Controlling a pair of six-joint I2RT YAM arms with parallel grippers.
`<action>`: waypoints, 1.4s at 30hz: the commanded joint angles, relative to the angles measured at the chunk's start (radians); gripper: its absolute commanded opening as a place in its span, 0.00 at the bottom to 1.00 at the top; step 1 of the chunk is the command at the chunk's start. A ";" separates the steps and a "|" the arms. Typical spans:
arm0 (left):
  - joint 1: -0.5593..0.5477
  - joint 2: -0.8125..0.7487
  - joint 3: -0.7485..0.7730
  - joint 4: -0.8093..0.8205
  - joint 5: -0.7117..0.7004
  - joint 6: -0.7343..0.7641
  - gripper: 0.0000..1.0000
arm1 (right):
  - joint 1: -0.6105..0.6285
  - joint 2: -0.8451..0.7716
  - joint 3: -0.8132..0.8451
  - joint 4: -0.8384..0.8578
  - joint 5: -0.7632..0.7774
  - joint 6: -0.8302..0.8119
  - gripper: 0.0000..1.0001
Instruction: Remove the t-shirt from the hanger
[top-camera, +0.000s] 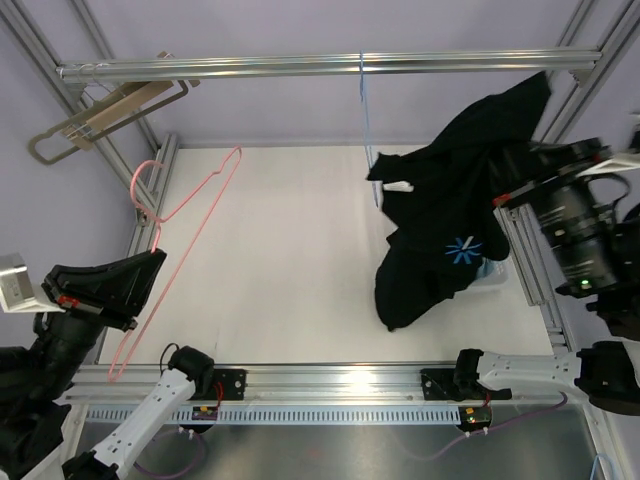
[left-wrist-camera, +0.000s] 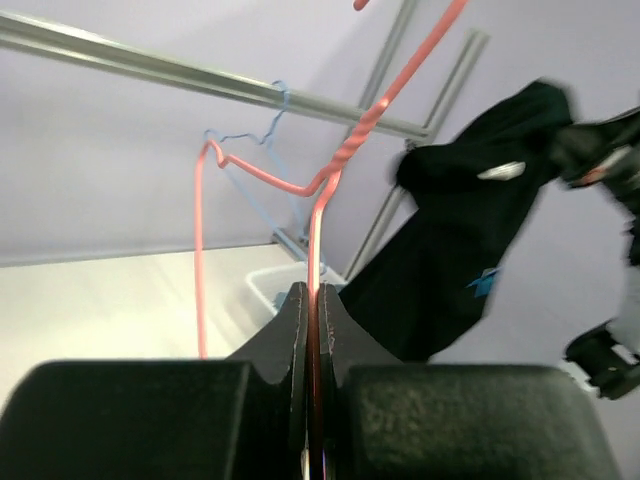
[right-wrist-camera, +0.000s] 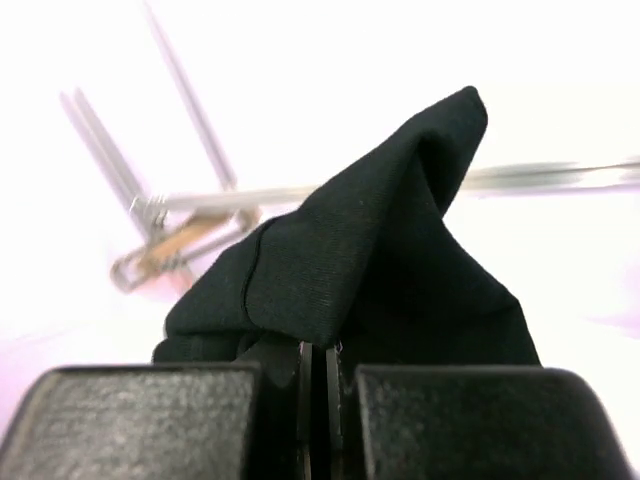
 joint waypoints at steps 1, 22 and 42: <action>0.002 0.000 -0.040 -0.008 -0.077 0.062 0.00 | -0.005 0.068 0.203 -0.013 0.103 -0.187 0.00; 0.002 -0.032 -0.254 0.098 -0.024 0.065 0.00 | -0.615 0.502 0.702 0.030 -0.032 -0.373 0.00; 0.002 0.025 -0.311 0.147 -0.037 0.055 0.00 | -0.836 -0.028 -0.707 0.177 -0.084 0.325 0.00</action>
